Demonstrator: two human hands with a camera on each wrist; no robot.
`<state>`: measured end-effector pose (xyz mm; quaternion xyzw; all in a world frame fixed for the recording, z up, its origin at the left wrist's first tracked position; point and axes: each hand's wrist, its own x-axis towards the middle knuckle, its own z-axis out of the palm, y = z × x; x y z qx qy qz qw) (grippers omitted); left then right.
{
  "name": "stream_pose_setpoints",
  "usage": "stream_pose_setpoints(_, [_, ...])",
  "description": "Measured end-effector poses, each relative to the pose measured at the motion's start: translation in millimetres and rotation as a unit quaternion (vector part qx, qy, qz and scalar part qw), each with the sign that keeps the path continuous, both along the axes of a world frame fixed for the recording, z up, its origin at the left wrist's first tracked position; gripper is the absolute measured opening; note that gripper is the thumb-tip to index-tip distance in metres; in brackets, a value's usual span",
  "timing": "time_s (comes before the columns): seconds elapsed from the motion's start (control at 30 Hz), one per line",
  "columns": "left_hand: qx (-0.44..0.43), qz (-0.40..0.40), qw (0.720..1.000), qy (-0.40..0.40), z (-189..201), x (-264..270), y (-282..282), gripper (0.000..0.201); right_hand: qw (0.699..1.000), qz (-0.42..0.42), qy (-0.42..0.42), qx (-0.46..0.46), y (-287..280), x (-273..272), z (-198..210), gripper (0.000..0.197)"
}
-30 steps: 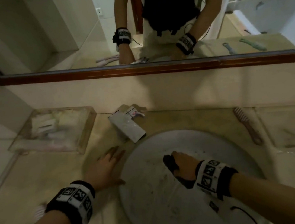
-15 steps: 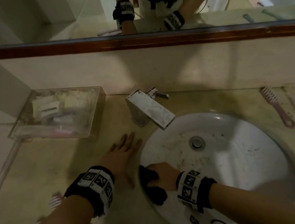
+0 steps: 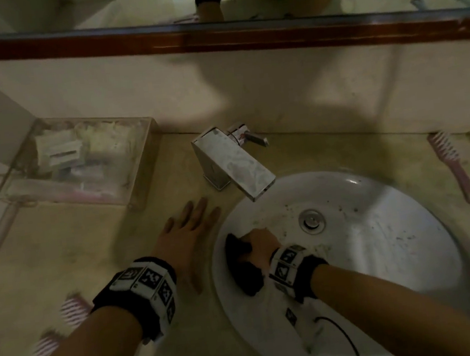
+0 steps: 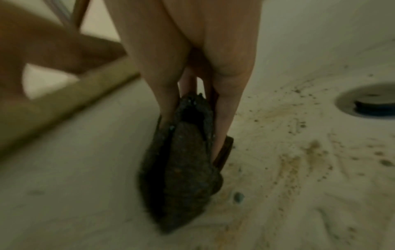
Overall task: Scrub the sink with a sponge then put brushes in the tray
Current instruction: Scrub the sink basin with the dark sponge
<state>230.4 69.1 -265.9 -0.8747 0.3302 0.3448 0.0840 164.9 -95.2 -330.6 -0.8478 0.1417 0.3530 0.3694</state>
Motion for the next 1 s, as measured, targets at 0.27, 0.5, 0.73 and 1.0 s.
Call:
stream_pose_setpoints(0.27, [-0.007, 0.000, 1.000, -0.005, 3.4, -0.9, -1.7, 0.144, 0.997, 0.018, -0.024, 0.078, 34.3, -51.0, 7.3, 0.024])
stream_pose_setpoints(0.5, [-0.007, 0.003, 1.000, -0.003, 2.5, -1.3, -0.8, 0.143, 0.998, -0.056, -0.013, 0.031, 12.1, -8.4, 0.3, 0.035])
stream_pose_setpoints(0.73, [-0.012, 0.006, 1.000, -0.006, 0.8, -0.8, -2.0, 0.141, 0.987, 0.130, -0.020, 0.097, 24.7, -67.8, -1.5, 0.019])
stream_pose_setpoints(1.0, [0.005, 0.011, 1.000, -0.002, 7.0, -0.9, -4.4, 0.144, 0.992, 0.098, -0.050, -0.069, 16.0, -23.4, -8.5, 0.034])
